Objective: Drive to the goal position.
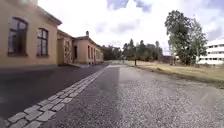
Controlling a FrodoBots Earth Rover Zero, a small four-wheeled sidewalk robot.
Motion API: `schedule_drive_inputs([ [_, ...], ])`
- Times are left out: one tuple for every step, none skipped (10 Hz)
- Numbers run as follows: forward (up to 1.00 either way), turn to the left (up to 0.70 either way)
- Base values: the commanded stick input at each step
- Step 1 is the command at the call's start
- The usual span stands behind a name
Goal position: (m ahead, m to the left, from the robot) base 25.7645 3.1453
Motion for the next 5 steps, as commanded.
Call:
schedule_drive_inputs([
  [0.70, 0.00],
  [0.70, 0.00],
  [0.70, 0.00],
  [0.70, 0.00],
  [0.70, 0.00],
])
